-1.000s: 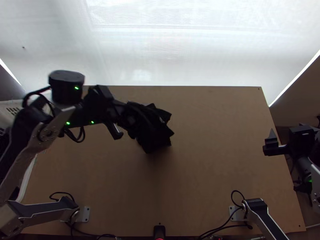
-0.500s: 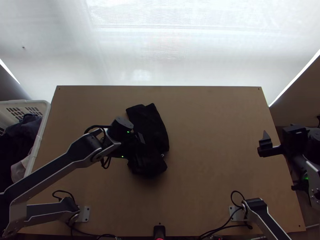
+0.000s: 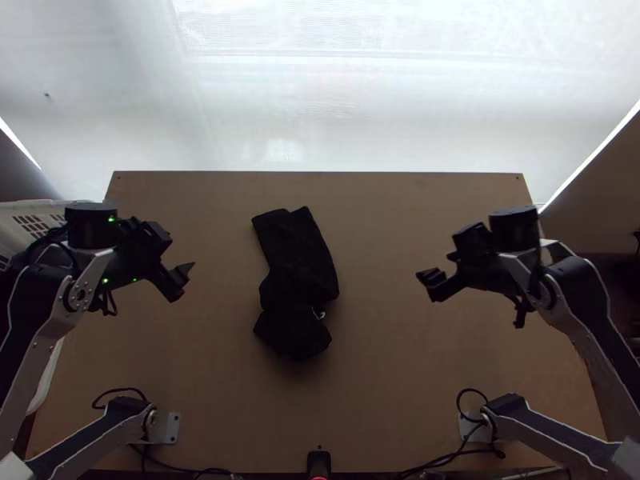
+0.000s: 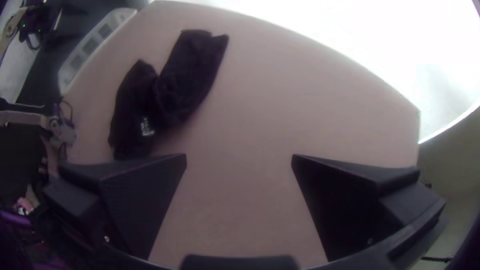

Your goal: Fold the t-shirt

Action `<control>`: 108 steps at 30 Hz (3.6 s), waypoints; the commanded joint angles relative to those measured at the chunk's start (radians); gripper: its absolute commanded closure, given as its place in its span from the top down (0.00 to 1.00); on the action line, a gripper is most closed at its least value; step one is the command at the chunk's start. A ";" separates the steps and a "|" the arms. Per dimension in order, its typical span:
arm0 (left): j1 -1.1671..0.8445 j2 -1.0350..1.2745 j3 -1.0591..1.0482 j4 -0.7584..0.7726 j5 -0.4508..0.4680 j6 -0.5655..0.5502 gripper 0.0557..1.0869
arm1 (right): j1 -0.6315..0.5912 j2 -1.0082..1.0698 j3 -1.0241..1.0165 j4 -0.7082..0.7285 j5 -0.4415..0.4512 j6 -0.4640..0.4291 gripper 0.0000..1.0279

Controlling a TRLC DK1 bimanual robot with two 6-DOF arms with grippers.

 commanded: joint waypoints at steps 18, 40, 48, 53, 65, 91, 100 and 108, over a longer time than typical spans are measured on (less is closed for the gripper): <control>0.105 -0.142 -0.153 -0.028 -0.127 0.017 0.95 | 0.624 0.356 -0.227 0.678 0.013 -0.328 0.95; 0.108 -0.100 -0.128 -0.002 -0.164 0.008 0.95 | 0.578 0.377 -0.181 0.800 0.012 -0.313 0.03; 0.094 -0.097 -0.098 0.013 -0.147 -0.006 0.95 | 0.401 0.140 0.285 0.528 0.038 -0.345 0.03; 0.057 -0.087 -0.095 0.062 -0.144 -0.029 0.95 | 0.403 0.241 0.765 0.350 0.182 -0.434 0.03; -0.133 -0.060 -0.070 0.100 -0.119 -0.132 0.95 | 0.590 0.422 1.101 0.453 0.491 -0.678 0.03; -0.271 0.338 -0.016 0.407 0.022 -0.195 0.95 | 0.325 0.120 0.707 0.230 0.383 -0.601 0.03; -0.184 0.707 0.120 0.461 0.149 -0.277 0.95 | 0.167 -0.032 0.524 0.122 0.349 -0.586 0.03; -0.142 0.841 0.183 0.519 0.367 -0.087 0.95 | 0.161 -0.050 0.492 0.102 0.349 -0.524 0.03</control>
